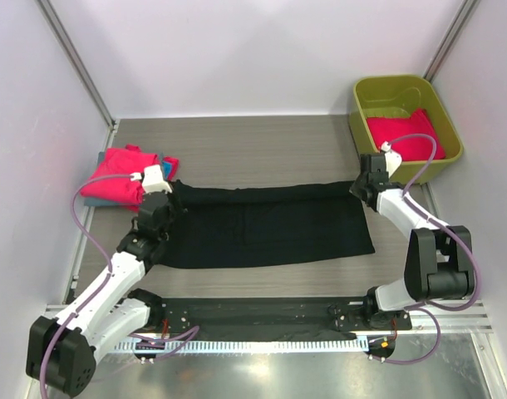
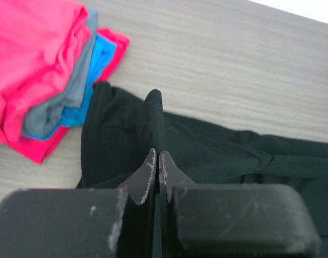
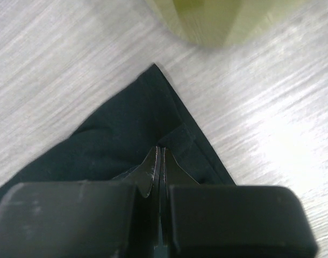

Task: Fold and stack the t-shirts
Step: Fold the tshirt

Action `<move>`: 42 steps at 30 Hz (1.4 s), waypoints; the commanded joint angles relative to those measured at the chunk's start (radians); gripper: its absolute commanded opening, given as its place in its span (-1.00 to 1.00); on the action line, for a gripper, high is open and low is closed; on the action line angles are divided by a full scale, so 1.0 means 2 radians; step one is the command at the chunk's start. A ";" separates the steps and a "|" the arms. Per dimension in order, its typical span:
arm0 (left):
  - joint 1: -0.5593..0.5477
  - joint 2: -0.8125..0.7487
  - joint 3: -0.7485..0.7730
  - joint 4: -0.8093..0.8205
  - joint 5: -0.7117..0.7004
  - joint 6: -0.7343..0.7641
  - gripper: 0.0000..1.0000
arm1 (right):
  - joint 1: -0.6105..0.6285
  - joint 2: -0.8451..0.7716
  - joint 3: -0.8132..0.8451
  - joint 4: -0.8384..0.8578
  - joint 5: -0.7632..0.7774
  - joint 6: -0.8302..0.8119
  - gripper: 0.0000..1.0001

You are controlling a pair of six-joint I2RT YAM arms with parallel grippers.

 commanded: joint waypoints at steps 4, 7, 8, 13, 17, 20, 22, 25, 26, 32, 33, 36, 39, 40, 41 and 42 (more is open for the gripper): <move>-0.002 -0.049 -0.030 -0.026 -0.008 -0.029 -0.96 | -0.002 -0.036 -0.067 0.063 0.014 0.041 -0.98; -0.003 -0.086 -0.050 -0.047 0.001 -0.048 -0.99 | -0.002 -0.041 -0.099 0.092 0.020 0.057 -0.98; -0.003 -0.097 -0.056 -0.053 0.004 -0.054 -1.00 | -0.002 -0.045 -0.106 0.098 0.023 0.061 -0.98; -0.003 -0.180 -0.079 -0.112 0.030 -0.085 -0.96 | -0.002 -0.057 -0.140 0.140 0.027 0.071 -0.96; -0.003 -0.261 -0.104 -0.146 0.031 -0.108 -0.64 | -0.002 -0.084 -0.160 0.159 0.030 0.073 -0.59; -0.003 -0.331 -0.128 -0.167 0.025 -0.124 -0.32 | -0.002 -0.113 -0.175 0.172 0.036 0.068 0.09; -0.003 -0.364 -0.135 -0.181 0.018 -0.129 -0.22 | -0.002 -0.144 -0.193 0.182 0.038 0.066 0.15; -0.003 -0.405 -0.147 -0.184 -0.005 -0.139 0.00 | -0.002 -0.175 -0.212 0.208 0.031 0.051 0.18; -0.003 -0.407 -0.148 -0.182 -0.008 -0.139 0.01 | -0.002 -0.176 -0.213 0.214 0.022 0.046 0.18; -0.003 -0.303 -0.129 -0.145 -0.025 -0.154 0.27 | 0.001 -0.109 -0.150 0.173 -0.025 0.023 0.08; -0.003 -0.281 -0.117 -0.131 -0.025 -0.156 0.34 | 0.004 -0.100 -0.137 0.170 -0.035 0.022 0.06; -0.003 -0.179 -0.081 -0.110 -0.016 -0.157 0.40 | 0.021 -0.062 -0.121 0.166 -0.042 0.015 0.02; -0.003 -0.080 -0.038 -0.102 -0.021 -0.156 0.42 | 0.047 -0.015 -0.083 0.157 -0.046 0.007 -0.04; -0.002 -0.060 -0.027 -0.103 -0.024 -0.157 0.42 | 0.054 -0.005 -0.075 0.151 -0.047 0.006 -0.05; -0.003 -0.020 -0.011 -0.103 -0.031 -0.158 0.42 | 0.060 0.003 -0.067 0.149 -0.050 0.005 -0.07; -0.003 -0.004 -0.003 -0.102 -0.044 -0.160 0.42 | 0.074 0.018 -0.055 0.147 -0.052 0.001 -0.07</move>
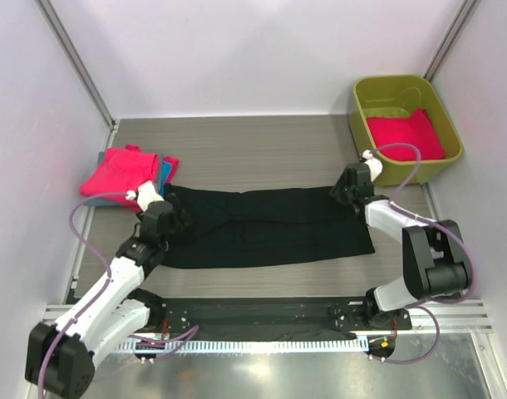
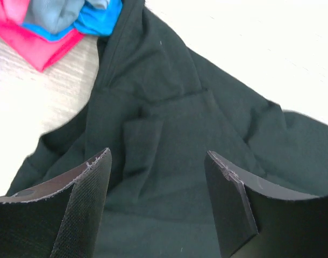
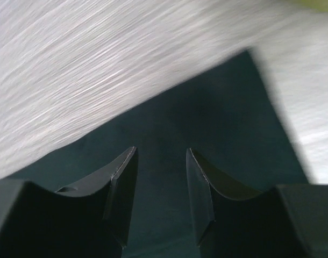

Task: Fold and stack the t-shirts
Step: Fold the tshirt

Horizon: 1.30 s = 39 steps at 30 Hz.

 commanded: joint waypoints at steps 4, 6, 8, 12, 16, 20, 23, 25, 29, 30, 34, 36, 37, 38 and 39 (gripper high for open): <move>0.001 0.104 0.068 0.040 -0.064 -0.024 0.43 | 0.063 0.058 0.075 -0.007 -0.026 -0.022 -0.08; 0.002 0.125 0.078 0.053 -0.060 -0.028 0.43 | 0.081 0.077 0.105 -0.006 -0.062 -0.021 -0.12; 0.002 0.140 0.090 0.057 -0.058 -0.032 0.44 | 0.110 0.109 0.135 -0.020 -0.081 -0.025 -0.20; 0.002 0.176 0.117 0.024 -0.088 -0.083 0.44 | 0.159 0.152 0.198 -0.036 -0.090 -0.029 -0.32; 0.009 0.192 0.110 0.030 -0.110 -0.137 0.42 | 0.184 0.194 0.234 -0.062 -0.094 -0.024 -0.35; 0.015 0.212 0.114 0.028 -0.103 -0.173 0.41 | 0.188 0.221 0.247 -0.068 -0.089 -0.014 -0.39; 0.016 0.217 0.111 0.029 -0.096 -0.191 0.39 | 0.187 0.229 0.246 -0.072 -0.078 -0.012 -0.39; 0.016 0.213 0.101 0.038 -0.102 -0.193 0.38 | 0.188 0.239 0.248 -0.075 -0.069 -0.013 -0.39; 0.016 0.190 0.049 0.092 -0.122 -0.180 0.39 | 0.183 0.280 0.284 -0.101 -0.055 -0.019 -0.52; 0.015 0.180 0.045 0.100 -0.125 -0.179 0.38 | 0.179 0.289 0.297 -0.112 -0.051 -0.019 -0.56; 0.016 0.172 0.040 0.107 -0.131 -0.172 0.39 | 0.151 0.304 0.307 -0.113 -0.054 -0.013 -0.58; 0.016 0.176 0.039 0.108 -0.136 -0.174 0.39 | 0.135 0.310 0.319 -0.114 -0.056 -0.016 -0.58; 0.015 0.182 0.042 0.108 -0.135 -0.173 0.39 | 0.132 0.310 0.323 -0.113 -0.056 -0.018 -0.58; 0.016 0.187 0.042 0.108 -0.133 -0.173 0.39 | 0.128 0.311 0.327 -0.113 -0.056 -0.022 -0.58; 0.015 0.191 0.045 0.107 -0.133 -0.173 0.39 | 0.126 0.311 0.338 -0.116 -0.059 -0.025 -0.51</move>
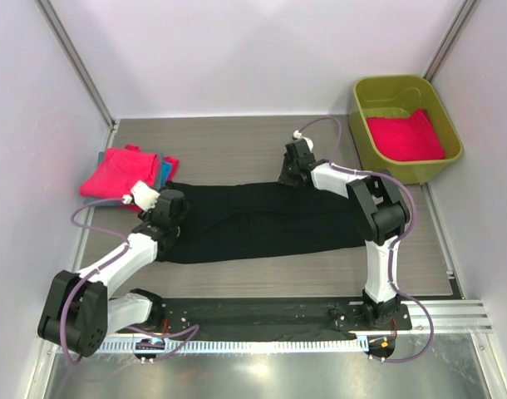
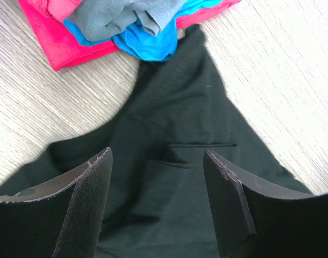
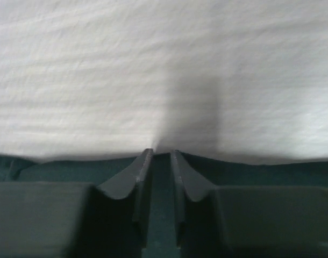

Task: Fold and stack the t-shirts
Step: Fold the tshirt

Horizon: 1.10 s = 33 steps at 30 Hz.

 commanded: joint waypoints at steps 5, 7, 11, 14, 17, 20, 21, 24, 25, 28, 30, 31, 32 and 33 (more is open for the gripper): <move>0.002 0.026 0.019 0.040 -0.018 0.016 0.39 | -0.012 -0.016 0.038 -0.039 0.006 -0.040 -0.05; 0.002 0.030 0.026 0.040 -0.013 0.023 0.39 | -0.012 -0.039 0.039 -0.041 -0.010 -0.052 0.02; 0.002 0.043 0.043 0.033 -0.031 0.032 0.40 | 0.000 -0.067 0.036 -0.021 -0.106 -0.071 0.02; 0.004 0.054 0.069 0.012 -0.029 0.032 0.41 | 0.016 -0.061 0.042 0.002 -0.183 -0.070 -0.02; 0.005 0.080 0.102 -0.006 -0.017 0.029 0.41 | 0.037 -0.040 0.060 0.015 -0.231 -0.067 -0.04; 0.014 0.119 0.148 -0.028 0.010 0.035 0.40 | 0.054 -0.010 0.078 0.039 -0.283 -0.051 -0.08; 0.018 0.130 0.159 -0.032 0.021 0.037 0.40 | 0.057 -0.002 0.087 0.044 -0.307 -0.046 -0.09; 0.034 0.174 0.202 -0.054 0.060 0.029 0.36 | 0.073 0.023 0.105 0.049 -0.316 -0.039 -0.10; 0.042 0.196 0.217 -0.060 0.069 0.019 0.34 | 0.076 0.028 0.109 0.048 -0.313 -0.038 -0.10; 0.053 0.232 0.238 -0.056 0.091 0.011 0.30 | 0.092 0.053 0.131 0.038 -0.307 -0.045 -0.08; 0.056 0.249 0.249 -0.056 0.102 0.012 0.26 | 0.099 0.066 0.147 0.031 -0.307 -0.044 -0.07; 0.057 0.256 0.258 -0.067 0.100 0.012 0.25 | 0.104 0.078 0.151 0.030 -0.307 -0.043 -0.08; 0.057 0.270 0.264 -0.081 0.094 0.003 0.24 | 0.107 0.082 0.153 0.030 -0.303 -0.041 -0.07; 0.057 0.276 0.269 -0.093 0.088 -0.004 0.24 | 0.109 0.088 0.160 0.030 -0.300 -0.040 -0.08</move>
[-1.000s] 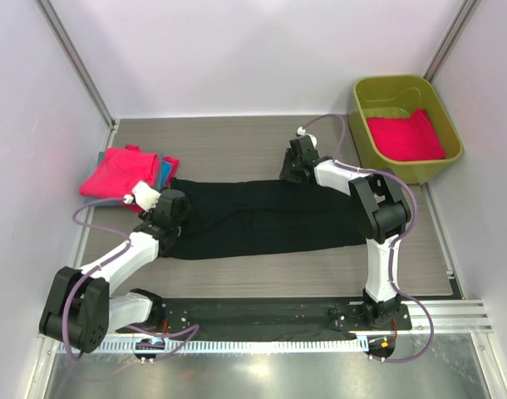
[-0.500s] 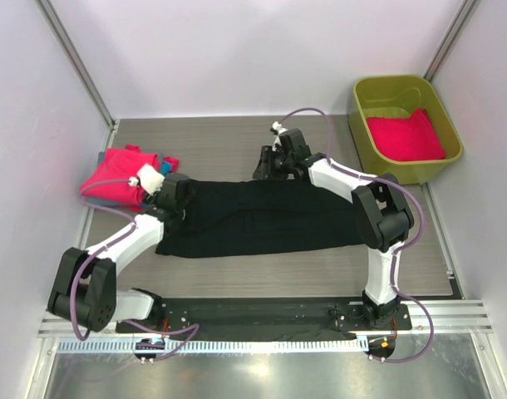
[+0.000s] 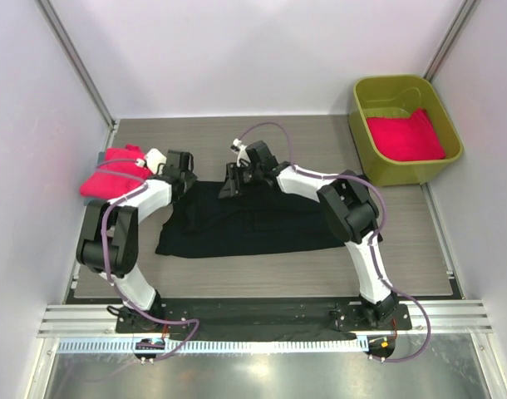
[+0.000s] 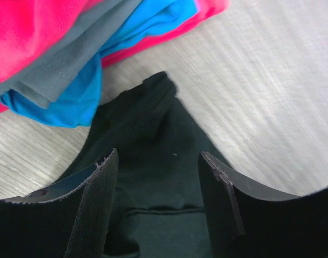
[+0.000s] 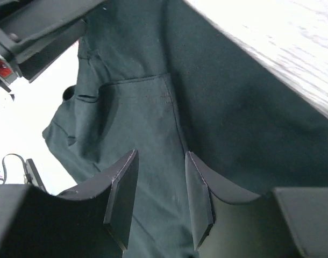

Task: Fold and stack the t-shirts
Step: Fold the tshirt

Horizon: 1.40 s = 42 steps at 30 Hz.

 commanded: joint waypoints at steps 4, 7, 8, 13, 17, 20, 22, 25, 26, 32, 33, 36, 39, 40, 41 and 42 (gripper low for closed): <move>0.002 0.039 0.043 -0.092 -0.030 -0.039 0.25 | 0.023 0.026 0.042 0.005 0.003 0.011 -0.09; 0.007 0.060 0.064 -0.137 -0.038 -0.041 0.23 | 0.026 0.032 0.046 0.003 -0.006 0.014 -0.16; 0.008 0.066 0.069 -0.149 -0.047 -0.041 0.21 | 0.026 0.033 0.046 0.003 -0.009 0.015 -0.20; 0.009 0.073 0.082 -0.188 -0.087 -0.041 0.19 | 0.026 0.022 0.044 0.001 -0.001 0.002 -0.09; 0.009 0.071 0.078 -0.181 -0.086 -0.033 0.19 | 0.026 0.028 0.061 -0.010 -0.006 -0.015 0.03; 0.008 0.067 0.079 -0.178 -0.083 -0.029 0.18 | 0.026 0.057 0.095 -0.029 -0.012 -0.025 0.05; 0.008 0.064 0.078 -0.173 -0.084 -0.026 0.18 | 0.026 0.076 0.111 -0.031 -0.017 -0.027 0.06; 0.009 0.058 0.079 -0.172 -0.087 -0.018 0.18 | 0.026 0.094 0.124 -0.033 -0.036 -0.020 0.01; 0.009 0.057 0.079 -0.171 -0.087 -0.016 0.18 | 0.026 0.095 0.125 -0.030 -0.040 -0.018 0.00; 0.009 0.062 0.081 -0.168 -0.080 -0.014 0.18 | 0.027 0.095 0.116 -0.013 -0.068 -0.012 -0.08; 0.008 0.064 0.081 -0.167 -0.079 -0.015 0.18 | 0.027 0.096 0.117 -0.012 -0.073 -0.012 -0.16; 0.009 0.066 0.085 -0.166 -0.079 -0.013 0.18 | 0.027 0.091 0.116 -0.012 -0.082 -0.010 -0.47; 0.009 0.067 0.087 -0.168 -0.084 -0.009 0.18 | 0.026 0.079 0.109 -0.002 -0.096 -0.001 -0.69; 0.009 0.068 0.087 -0.168 -0.085 -0.009 0.18 | 0.027 0.073 0.105 0.003 -0.101 0.001 -0.80; 0.009 0.068 0.088 -0.168 -0.087 -0.009 0.18 | 0.027 0.068 0.096 0.006 -0.102 0.004 -0.86; 0.009 0.068 0.087 -0.168 -0.087 -0.009 0.18 | 0.027 0.053 0.090 0.009 -0.102 0.004 -0.90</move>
